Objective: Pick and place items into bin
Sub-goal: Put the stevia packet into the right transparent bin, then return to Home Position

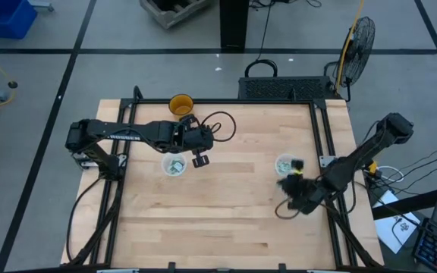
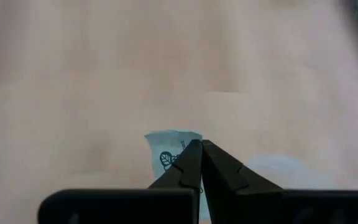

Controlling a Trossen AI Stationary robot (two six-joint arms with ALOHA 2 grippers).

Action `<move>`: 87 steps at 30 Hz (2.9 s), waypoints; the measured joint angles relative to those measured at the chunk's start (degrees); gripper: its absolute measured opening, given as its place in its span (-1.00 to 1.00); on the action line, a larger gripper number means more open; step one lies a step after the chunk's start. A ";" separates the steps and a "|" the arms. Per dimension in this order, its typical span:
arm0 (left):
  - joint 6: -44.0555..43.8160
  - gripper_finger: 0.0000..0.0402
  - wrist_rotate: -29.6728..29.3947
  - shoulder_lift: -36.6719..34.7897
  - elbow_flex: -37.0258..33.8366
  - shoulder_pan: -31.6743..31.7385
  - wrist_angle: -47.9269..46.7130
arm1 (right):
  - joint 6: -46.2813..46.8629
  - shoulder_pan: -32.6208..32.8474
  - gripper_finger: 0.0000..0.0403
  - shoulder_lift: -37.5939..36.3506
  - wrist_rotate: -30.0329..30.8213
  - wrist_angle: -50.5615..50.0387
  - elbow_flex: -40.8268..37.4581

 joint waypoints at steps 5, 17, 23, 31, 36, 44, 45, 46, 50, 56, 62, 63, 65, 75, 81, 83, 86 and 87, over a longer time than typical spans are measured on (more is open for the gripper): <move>0.02 -0.49 0.00 0.00 -0.01 0.00 0.00 | 10.74 -4.46 -1.00 -5.35 12.86 -11.59 0.00; -0.02 -0.49 0.00 0.00 -0.01 0.00 0.00 | 16.49 -16.58 -1.00 -6.44 3.75 -13.64 -5.80; -0.04 -0.49 0.00 0.00 -0.01 0.00 0.00 | 15.92 -19.68 -0.99 -6.46 -0.09 -11.50 -6.75; -0.09 -0.49 -0.02 0.00 -0.01 0.00 0.00 | 13.46 -23.02 -0.76 -6.46 -6.20 -10.77 -6.75; 0.04 -0.49 -0.02 0.00 -0.01 0.00 0.00 | 3.50 -23.77 -0.62 -6.46 -6.19 -10.48 -5.36; 0.02 -0.49 -0.01 0.00 -0.01 0.00 0.02 | -8.71 -23.77 -0.57 -7.03 -6.37 -10.29 5.19; -0.74 -0.49 0.01 0.00 -0.01 0.00 0.00 | -11.71 -23.77 -0.57 -7.31 -6.21 -10.06 6.73; -1.00 -0.49 0.00 0.00 -0.01 0.00 0.01 | -15.16 -23.77 -0.57 -7.64 -5.85 -9.89 8.23; -0.52 -0.49 -0.02 0.00 -0.01 0.00 -0.46 | -25.17 -23.70 -0.57 -9.93 -3.21 -5.06 11.58; -6.63 -0.49 -0.07 -2.89 -0.03 0.68 -8.29 | -27.04 -23.70 -0.57 -12.98 -3.29 4.40 11.57; -16.56 -0.49 -4.75 -10.32 -0.03 0.27 -20.59 | -28.77 -23.70 -0.57 -17.71 -3.12 1.98 11.52; -17.90 -0.49 -6.28 -12.10 -0.03 -0.09 -22.19 | -28.18 -23.70 -0.57 -18.81 -3.12 1.32 11.52; -20.73 -0.49 -8.67 -16.11 -0.03 -0.69 -24.18 | -27.21 -23.70 -0.57 -21.34 -3.12 -0.73 11.52; -24.44 -0.49 -7.37 -38.20 -1.29 -1.07 -26.16 | -19.22 -23.70 -0.57 -38.45 -3.20 -7.95 10.77; -24.85 -0.49 -7.45 -51.92 -12.86 -1.03 -20.29 | -18.77 -23.70 -0.57 -45.93 -3.24 -4.43 2.91; -23.73 -0.49 -7.42 -56.54 -19.29 -1.03 -14.81 | -20.85 -23.70 -0.57 -47.49 -3.27 -0.85 0.04; -19.67 -0.49 -4.87 -62.83 -29.15 -1.03 -6.59 | -23.28 -23.70 -0.57 -48.83 -3.54 3.76 -2.29; -18.65 -0.49 -3.94 -64.84 -32.18 -1.04 -3.91 | -23.37 -23.70 -0.57 -49.13 -3.54 4.55 -2.53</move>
